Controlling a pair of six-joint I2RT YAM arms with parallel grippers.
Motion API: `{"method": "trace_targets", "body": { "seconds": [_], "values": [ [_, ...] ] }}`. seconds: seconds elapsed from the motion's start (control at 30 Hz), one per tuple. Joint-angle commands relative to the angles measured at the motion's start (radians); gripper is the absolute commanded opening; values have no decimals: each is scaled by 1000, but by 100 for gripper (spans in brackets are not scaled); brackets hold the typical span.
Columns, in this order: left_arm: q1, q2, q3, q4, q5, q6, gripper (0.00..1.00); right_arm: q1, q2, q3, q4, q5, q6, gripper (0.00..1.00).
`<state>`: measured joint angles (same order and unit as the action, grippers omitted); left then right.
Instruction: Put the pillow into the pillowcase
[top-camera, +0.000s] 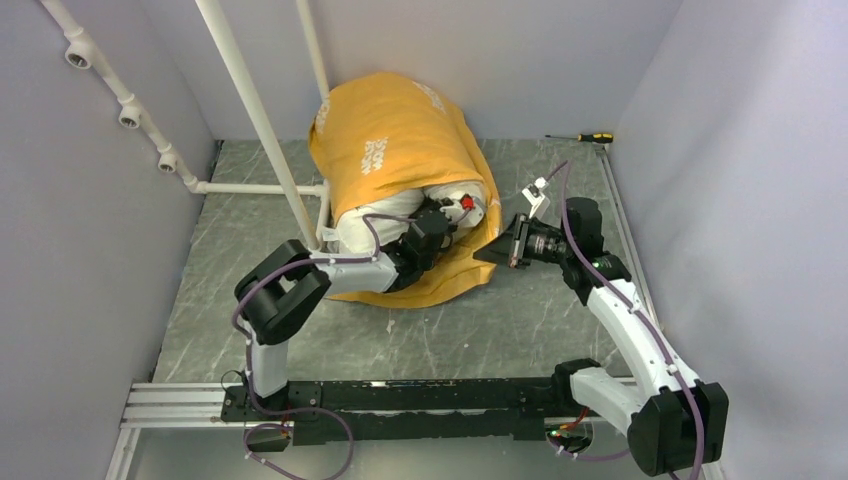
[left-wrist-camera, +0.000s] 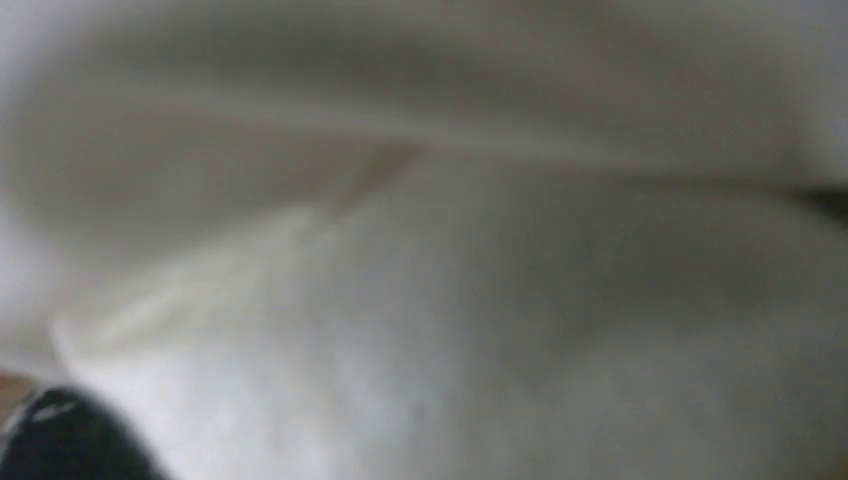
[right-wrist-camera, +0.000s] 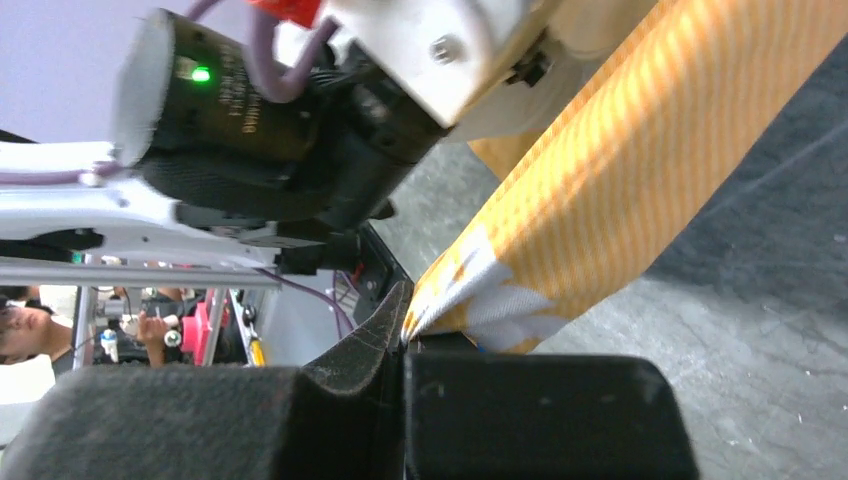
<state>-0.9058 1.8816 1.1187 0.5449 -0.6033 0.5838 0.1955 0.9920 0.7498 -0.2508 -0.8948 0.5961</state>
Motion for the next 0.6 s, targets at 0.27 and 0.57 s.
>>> {"method": "trace_targets", "body": {
  "seconds": [0.27,0.57],
  "values": [
    [292,139,189,222,-146,219,0,45,-182,222,133,-496,127,0],
    [230,78,22,-48,-45,-29,0,45,-121,257,-289,-327,-197,0]
  ]
}}
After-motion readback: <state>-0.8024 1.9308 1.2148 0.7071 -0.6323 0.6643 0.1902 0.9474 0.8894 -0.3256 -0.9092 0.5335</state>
